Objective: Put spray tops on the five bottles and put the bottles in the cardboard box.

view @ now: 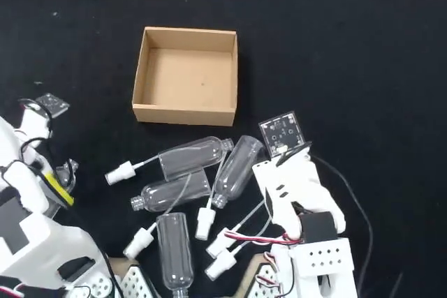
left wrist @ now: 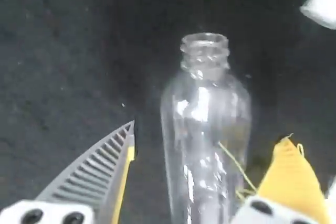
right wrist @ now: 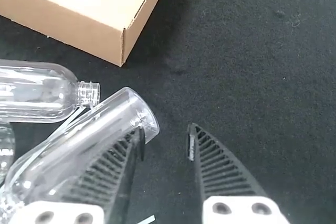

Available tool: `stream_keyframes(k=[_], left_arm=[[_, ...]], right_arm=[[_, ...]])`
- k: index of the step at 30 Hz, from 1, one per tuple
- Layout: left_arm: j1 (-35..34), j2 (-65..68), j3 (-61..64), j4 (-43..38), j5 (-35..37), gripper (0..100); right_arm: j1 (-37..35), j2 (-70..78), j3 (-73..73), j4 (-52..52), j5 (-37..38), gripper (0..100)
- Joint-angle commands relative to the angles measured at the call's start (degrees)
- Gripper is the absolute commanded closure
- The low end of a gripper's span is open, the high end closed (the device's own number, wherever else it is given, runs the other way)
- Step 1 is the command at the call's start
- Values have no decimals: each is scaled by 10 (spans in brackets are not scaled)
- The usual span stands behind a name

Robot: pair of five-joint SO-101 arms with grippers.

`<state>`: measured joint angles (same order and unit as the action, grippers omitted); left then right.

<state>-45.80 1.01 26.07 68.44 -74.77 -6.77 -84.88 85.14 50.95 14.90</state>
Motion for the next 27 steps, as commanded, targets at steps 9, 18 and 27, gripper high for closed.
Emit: stream_keyframes(k=[9, 18, 27], left_arm=[[5, -33, 38, 1, -4, 893], [13, -34, -4, 18, 104, 970], [29, -34, -56, -15, 362, 970]], right_arm=[[-10, 1, -5, -25, -4, 868], [-9, 8, -182, 55, 25, 868], [-11, 239, -381, 48, -25, 868]])
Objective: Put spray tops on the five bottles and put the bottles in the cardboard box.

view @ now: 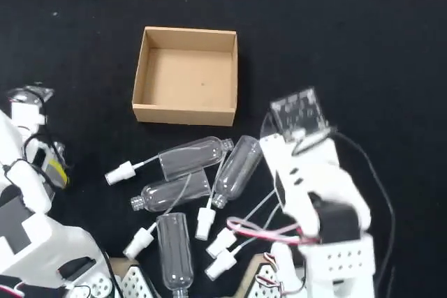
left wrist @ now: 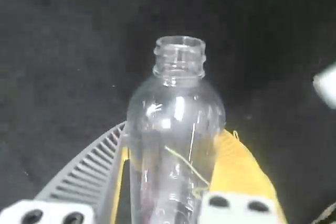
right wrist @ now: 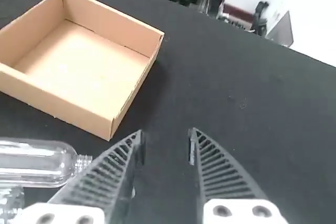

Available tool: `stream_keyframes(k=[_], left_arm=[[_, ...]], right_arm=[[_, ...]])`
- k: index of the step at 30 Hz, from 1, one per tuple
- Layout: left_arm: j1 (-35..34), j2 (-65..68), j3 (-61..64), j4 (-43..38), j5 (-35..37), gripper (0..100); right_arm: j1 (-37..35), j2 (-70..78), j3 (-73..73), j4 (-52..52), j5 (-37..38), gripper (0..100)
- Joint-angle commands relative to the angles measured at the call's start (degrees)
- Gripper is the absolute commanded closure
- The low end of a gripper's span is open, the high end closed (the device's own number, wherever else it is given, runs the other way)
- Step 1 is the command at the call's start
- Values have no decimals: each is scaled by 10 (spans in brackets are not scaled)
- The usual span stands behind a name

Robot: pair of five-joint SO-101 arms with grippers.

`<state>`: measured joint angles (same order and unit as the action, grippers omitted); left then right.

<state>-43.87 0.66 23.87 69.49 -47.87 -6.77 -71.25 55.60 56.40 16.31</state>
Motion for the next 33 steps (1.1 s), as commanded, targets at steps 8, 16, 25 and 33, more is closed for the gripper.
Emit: stream_keyframes(k=[8, 16, 25, 33], left_arm=[[29, -33, -38, -90, 313, 970], [29, -149, -11, -88, 439, 970], [91, -192, 45, -154, 507, 970], [166, -192, 45, -156, 556, 970]], right_arm=[[-66, 351, -201, -62, -157, 864], [-95, 509, -289, -66, -261, 863], [-100, 634, -316, -114, -266, 789], [-88, 667, -261, -240, -324, 825]])
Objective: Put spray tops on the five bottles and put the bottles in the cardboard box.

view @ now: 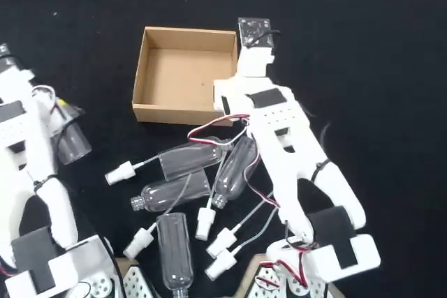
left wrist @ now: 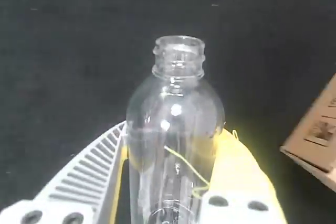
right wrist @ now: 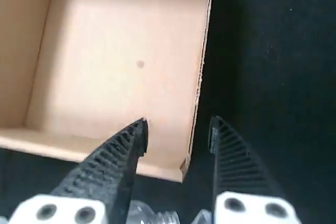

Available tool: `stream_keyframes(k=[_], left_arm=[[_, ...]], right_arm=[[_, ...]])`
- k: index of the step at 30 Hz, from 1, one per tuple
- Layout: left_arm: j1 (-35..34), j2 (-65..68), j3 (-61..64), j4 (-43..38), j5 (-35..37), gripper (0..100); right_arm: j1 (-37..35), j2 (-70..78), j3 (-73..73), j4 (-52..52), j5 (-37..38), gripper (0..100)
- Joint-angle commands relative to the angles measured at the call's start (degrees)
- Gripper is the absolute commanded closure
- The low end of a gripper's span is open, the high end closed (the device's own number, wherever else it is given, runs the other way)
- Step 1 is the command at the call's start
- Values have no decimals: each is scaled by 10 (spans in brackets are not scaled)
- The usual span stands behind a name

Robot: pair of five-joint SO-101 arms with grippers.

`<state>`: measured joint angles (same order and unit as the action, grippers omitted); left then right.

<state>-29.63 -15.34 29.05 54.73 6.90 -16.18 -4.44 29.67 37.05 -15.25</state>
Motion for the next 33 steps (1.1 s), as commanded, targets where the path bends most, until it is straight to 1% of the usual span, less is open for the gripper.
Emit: stream_keyframes(k=[1, 5, 9, 11, 13, 14, 15, 17, 18, 20, 25, 27, 30, 33], left_arm=[[28, -32, -5, -9, 9, 970], [34, -33, -4, -15, 9, 970], [22, -37, 37, -64, 9, 970], [18, -39, 61, -86, 9, 970], [14, -39, 78, -97, 9, 970], [13, -39, 83, -97, 9, 970], [13, -39, 88, -97, 9, 970], [16, -39, 98, -98, 11, 970], [17, -39, 101, -98, 18, 970], [15, -39, 102, -96, 35, 970], [14, -39, 102, -93, 37, 970], [14, -39, 102, -93, 37, 970], [14, -39, 102, -93, 37, 970], [13, -39, 103, -91, 37, 970]], right_arm=[[10, 3, -1, -59, -8, 826], [25, 44, -3, -105, -8, 828], [39, 107, -19, -130, -7, 828], [45, 131, -44, -110, -7, 828], [45, 153, -73, -68, -7, 833], [45, 162, -89, -42, -6, 852], [46, 170, -105, -18, 0, 892], [48, 182, -134, 18, 33, 995], [52, 185, -145, 35, 51, 977], [61, 189, -161, 54, 92, 992], [76, 189, -168, 62, 189, 988], [73, 189, -167, 71, 206, 988], [71, 187, -159, 76, 203, 988], [71, 154, -120, 70, 201, 988]])
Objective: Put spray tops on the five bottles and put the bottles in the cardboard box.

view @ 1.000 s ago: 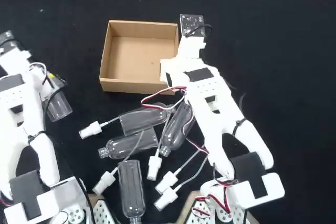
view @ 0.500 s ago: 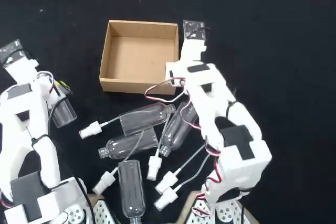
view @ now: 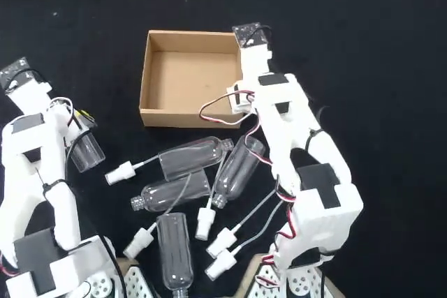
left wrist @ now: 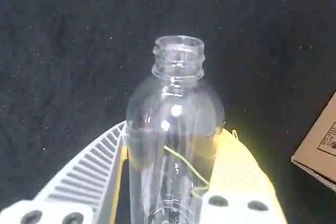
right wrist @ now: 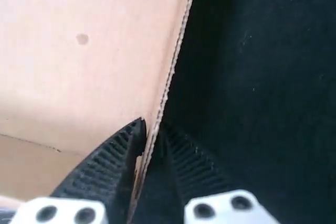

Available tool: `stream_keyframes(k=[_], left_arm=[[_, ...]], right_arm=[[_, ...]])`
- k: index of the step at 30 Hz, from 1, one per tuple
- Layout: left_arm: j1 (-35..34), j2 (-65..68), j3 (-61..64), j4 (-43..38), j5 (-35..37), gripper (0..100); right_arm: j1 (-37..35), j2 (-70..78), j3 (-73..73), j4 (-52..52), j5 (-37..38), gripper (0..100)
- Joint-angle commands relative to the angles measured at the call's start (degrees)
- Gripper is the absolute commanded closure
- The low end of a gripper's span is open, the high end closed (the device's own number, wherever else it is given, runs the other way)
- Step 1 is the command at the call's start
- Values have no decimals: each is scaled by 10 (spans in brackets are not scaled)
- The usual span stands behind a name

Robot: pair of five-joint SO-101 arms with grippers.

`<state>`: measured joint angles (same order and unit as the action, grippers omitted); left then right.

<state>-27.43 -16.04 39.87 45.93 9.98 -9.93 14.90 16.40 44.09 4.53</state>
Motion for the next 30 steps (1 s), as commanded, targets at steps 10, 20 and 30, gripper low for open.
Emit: stream_keyframes(k=[10, 20, 30], left_arm=[[-10, -52, 3, 4, 10, 970], [-3, -221, 109, -22, 6, 971], [-12, -227, 118, -30, 5, 971]], right_arm=[[-23, -175, 160, -91, -18, 987], [-25, -108, 58, -7, -19, 799], [-23, -296, 36, 142, -25, 801]])
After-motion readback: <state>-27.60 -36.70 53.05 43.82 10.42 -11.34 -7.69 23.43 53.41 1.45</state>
